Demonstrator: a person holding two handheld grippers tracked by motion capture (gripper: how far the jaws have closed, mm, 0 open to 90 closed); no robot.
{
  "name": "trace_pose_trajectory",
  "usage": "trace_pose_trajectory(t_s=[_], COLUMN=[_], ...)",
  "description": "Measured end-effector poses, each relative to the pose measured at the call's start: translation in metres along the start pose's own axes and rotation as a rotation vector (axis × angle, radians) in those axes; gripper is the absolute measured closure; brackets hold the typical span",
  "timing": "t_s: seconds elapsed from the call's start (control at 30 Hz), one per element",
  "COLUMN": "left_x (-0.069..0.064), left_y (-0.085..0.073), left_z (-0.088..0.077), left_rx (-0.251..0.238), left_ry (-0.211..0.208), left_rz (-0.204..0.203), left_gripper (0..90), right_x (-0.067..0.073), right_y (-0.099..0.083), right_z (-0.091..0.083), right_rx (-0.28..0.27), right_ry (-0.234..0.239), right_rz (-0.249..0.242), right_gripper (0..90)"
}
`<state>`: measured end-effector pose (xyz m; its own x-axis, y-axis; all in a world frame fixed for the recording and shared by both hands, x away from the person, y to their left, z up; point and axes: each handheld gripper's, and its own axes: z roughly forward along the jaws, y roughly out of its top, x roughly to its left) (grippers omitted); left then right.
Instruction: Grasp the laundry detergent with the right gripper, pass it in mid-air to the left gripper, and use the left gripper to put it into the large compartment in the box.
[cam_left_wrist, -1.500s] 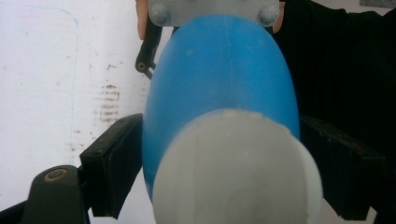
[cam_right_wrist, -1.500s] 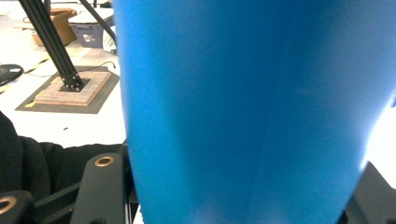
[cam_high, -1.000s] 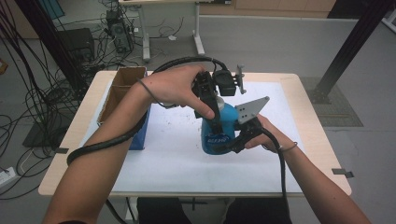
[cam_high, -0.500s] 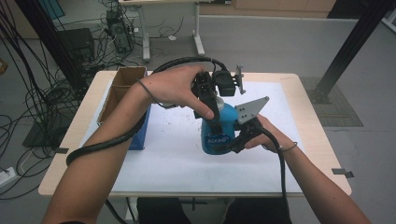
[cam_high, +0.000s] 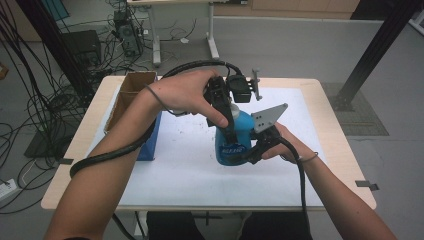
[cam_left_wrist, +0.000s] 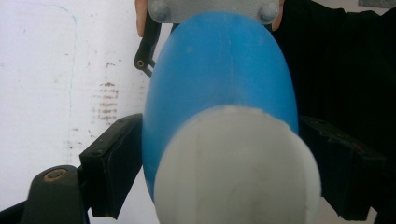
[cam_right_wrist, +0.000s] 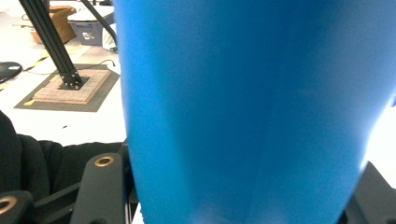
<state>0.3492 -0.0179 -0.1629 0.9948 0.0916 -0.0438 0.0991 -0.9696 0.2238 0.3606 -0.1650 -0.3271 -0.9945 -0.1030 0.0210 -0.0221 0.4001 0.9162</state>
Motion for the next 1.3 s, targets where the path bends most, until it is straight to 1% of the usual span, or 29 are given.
trace_pose_trajectory(t_s=[0.47, 0.63, 0.9, 1.07, 1.3], left_x=[-0.0004, -0.0008, -0.0011, -0.0012, -0.0023], left_y=[0.0015, 0.0024, 0.0038, 0.0038, 0.004], left_z=[-0.0006, -0.0001, -0.0007, 0.0002, 0.0017], left_rx=[0.0, 0.0, 0.003, 0.011, 0.017], left_ry=[0.001, -0.002, 0.002, 0.009, 0.009], left_rz=[-0.001, 0.005, 0.008, 0.011, 0.017], left_gripper=[17.9, 17.9, 18.1, 19.4, 23.3], right_x=[0.0003, 0.0005, 0.0005, 0.0001, 0.0002], right_y=[0.0001, 0.0008, 0.0013, 0.0018, 0.0025], right_z=[-0.0011, -0.0021, -0.0016, -0.0005, -0.0006], right_rx=[0.0, 0.01, 0.008, 0.008, 0.007], right_ry=[-0.004, -0.01, -0.008, -0.007, -0.006], right_rz=[-0.003, -0.008, -0.009, -0.011, -0.012], right_gripper=[40.3, 40.3, 40.3, 40.3, 40.3])
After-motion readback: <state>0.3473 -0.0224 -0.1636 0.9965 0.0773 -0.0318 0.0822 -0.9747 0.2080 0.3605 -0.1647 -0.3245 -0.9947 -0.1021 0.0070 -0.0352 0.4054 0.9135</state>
